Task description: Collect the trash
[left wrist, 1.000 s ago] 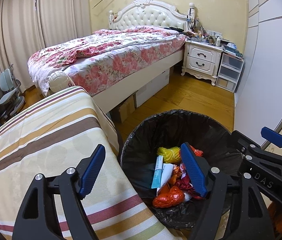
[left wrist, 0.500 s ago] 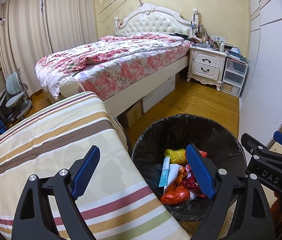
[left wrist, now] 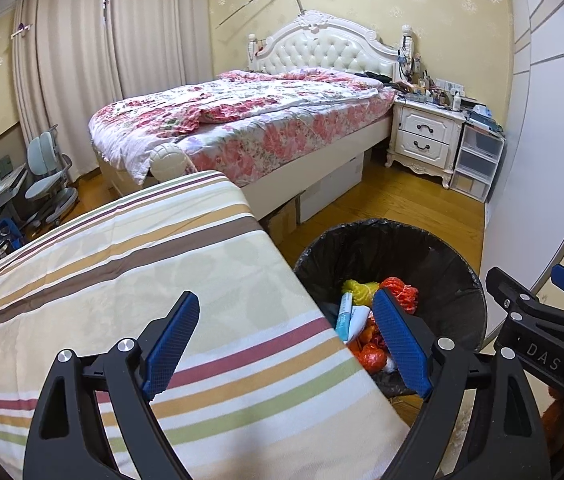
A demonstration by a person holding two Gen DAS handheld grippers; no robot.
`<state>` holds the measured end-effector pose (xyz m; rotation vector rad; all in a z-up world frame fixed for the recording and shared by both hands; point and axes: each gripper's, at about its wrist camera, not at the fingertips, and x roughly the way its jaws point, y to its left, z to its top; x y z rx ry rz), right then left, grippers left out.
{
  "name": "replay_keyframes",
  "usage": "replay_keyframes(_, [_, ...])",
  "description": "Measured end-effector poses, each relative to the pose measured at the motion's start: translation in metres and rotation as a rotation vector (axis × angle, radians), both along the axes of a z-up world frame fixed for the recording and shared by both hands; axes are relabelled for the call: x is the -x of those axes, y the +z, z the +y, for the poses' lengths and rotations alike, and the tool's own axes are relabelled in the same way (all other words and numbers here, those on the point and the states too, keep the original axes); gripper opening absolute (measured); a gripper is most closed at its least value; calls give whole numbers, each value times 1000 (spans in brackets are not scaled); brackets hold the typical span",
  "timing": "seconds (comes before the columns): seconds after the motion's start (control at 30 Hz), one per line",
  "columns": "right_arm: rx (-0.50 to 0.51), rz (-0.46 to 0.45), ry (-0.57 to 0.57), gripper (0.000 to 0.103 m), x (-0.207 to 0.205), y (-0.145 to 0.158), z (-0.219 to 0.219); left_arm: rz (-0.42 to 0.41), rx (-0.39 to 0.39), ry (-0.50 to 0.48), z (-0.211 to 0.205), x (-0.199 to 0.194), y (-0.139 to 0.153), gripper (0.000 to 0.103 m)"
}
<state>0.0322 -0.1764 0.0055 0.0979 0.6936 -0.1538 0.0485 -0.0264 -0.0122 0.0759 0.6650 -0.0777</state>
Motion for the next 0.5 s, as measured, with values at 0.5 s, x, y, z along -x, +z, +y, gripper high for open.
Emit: replay_keyframes(0.5, [17, -84, 93, 95, 55, 35, 41, -71, 25, 79, 36, 56, 24, 86])
